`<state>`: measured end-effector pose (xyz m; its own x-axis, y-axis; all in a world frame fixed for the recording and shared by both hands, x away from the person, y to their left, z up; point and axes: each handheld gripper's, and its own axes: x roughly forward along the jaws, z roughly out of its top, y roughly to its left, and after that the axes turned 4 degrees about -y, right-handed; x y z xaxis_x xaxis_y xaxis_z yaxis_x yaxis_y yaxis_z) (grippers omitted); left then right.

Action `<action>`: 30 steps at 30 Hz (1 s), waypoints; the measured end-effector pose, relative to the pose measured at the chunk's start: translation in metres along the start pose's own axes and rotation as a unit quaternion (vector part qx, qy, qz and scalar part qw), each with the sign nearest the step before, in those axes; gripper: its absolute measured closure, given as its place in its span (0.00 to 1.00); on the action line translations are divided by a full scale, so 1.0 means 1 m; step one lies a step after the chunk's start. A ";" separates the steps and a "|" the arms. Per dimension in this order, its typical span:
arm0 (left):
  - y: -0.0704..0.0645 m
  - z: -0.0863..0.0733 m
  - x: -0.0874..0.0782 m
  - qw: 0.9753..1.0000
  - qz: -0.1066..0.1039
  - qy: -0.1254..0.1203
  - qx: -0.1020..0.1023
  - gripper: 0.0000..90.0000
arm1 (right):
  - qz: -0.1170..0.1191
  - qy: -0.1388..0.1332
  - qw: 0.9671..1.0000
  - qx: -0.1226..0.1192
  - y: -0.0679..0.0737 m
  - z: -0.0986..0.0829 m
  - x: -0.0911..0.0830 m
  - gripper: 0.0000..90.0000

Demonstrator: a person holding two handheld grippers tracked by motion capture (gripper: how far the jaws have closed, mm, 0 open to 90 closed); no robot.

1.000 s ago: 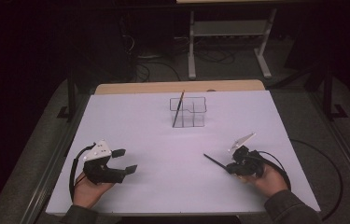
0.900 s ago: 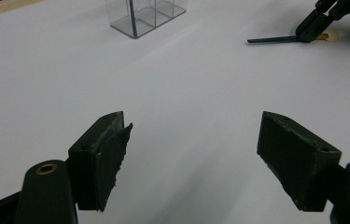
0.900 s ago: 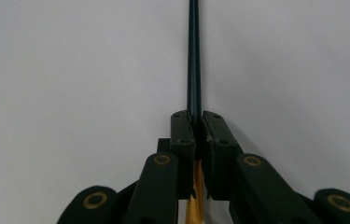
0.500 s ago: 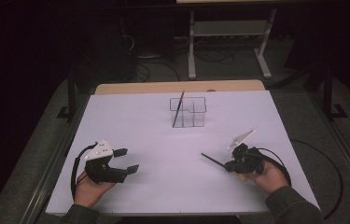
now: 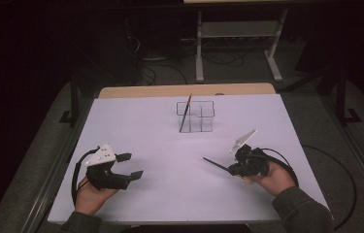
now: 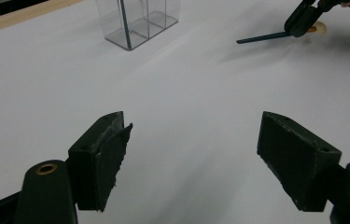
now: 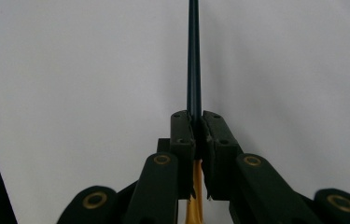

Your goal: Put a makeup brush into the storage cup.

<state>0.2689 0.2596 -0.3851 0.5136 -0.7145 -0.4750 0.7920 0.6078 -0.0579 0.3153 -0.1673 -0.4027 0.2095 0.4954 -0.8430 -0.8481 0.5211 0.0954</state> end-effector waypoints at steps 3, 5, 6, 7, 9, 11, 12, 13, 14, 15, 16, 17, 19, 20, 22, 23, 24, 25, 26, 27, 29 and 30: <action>0.000 0.000 0.000 1.000 0.000 0.000 0.000 0.26 | -0.001 0.003 1.000 -0.006 0.001 0.004 0.000 0.92; 0.000 0.001 0.000 1.000 -0.001 0.001 0.002 0.26 | 0.001 0.004 1.000 -0.012 0.002 0.007 0.000 0.92; -0.001 0.002 0.001 1.000 -0.002 0.001 0.002 0.26 | 0.002 0.003 1.000 -0.015 0.003 0.008 -0.001 0.92; -0.001 0.002 0.002 1.000 -0.002 0.002 0.002 0.26 | 0.003 0.004 1.000 -0.016 0.003 0.010 -0.002 0.92; -0.002 0.003 0.004 1.000 -0.005 0.004 0.003 0.26 | 0.006 -0.001 1.000 -0.021 0.006 0.013 -0.004 0.92; -0.004 0.004 0.005 1.000 -0.009 0.005 0.009 0.26 | 0.007 -0.004 1.000 -0.024 0.007 0.013 -0.004 0.92; -0.005 0.005 0.006 1.000 -0.010 0.005 0.009 0.26 | 0.009 -0.005 1.000 -0.025 0.007 0.014 -0.005 0.92; -0.006 0.006 0.007 1.000 -0.012 0.007 0.011 0.26 | 0.012 -0.008 1.000 -0.028 0.008 0.015 -0.005 0.92; -0.007 0.007 0.008 1.000 -0.014 0.006 0.014 0.26 | 0.013 -0.006 0.999 -0.030 0.009 0.016 -0.005 0.92; -0.009 0.008 0.008 1.000 -0.016 0.009 0.016 0.26 | 0.015 -0.007 0.999 -0.034 0.010 0.018 -0.005 0.92; -0.010 0.009 0.009 1.000 -0.018 0.009 0.019 0.26 | 0.017 -0.009 0.999 -0.036 0.011 0.019 -0.005 0.92; -0.011 0.010 0.010 1.000 -0.020 0.009 0.021 0.26 | 0.019 -0.011 0.999 -0.039 0.012 0.021 -0.006 0.92; -0.012 0.012 0.011 0.999 -0.023 0.007 0.023 0.26 | 0.022 -0.014 0.999 -0.046 0.013 0.024 -0.007 0.92; -0.013 0.013 0.012 0.999 -0.024 0.010 0.022 0.26 | 0.024 -0.016 0.998 -0.047 0.014 0.026 -0.007 0.92; -0.014 0.014 0.014 0.999 -0.026 0.010 0.025 0.26 | 0.027 -0.017 0.998 -0.054 0.015 0.029 -0.008 0.92; -0.014 0.015 0.015 0.999 -0.027 0.009 0.023 0.26 | 0.029 -0.018 0.998 -0.056 0.015 0.030 -0.008 0.92; -0.014 0.015 0.016 0.999 -0.029 0.012 0.024 0.26 | 0.031 -0.018 0.997 -0.061 0.015 0.032 -0.007 0.92; -0.014 0.016 0.017 0.999 -0.030 0.013 0.026 0.26 | 0.031 -0.018 0.997 -0.061 0.015 0.032 -0.007 0.92; -0.015 0.017 0.018 0.999 -0.031 0.012 0.024 0.26 | 0.033 -0.020 0.997 -0.062 0.015 0.033 -0.007 0.92; -0.015 0.018 0.019 0.999 -0.033 0.013 0.027 0.26 | 0.033 -0.020 0.997 -0.062 0.015 0.033 -0.007 0.92; -0.016 0.020 0.022 0.999 -0.036 0.014 0.027 0.26 | 0.034 -0.021 0.997 -0.064 0.015 0.034 -0.008 0.92; -0.017 0.021 0.023 0.999 -0.037 0.014 0.029 0.26 | 0.035 -0.021 0.997 -0.063 0.015 0.035 -0.009 0.92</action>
<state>0.2742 0.2258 -0.3767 0.4434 -0.7462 -0.4966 0.8461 0.5313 -0.0429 0.3175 -0.1397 -0.3756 0.1650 0.5583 -0.8131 -0.9157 0.3929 0.0840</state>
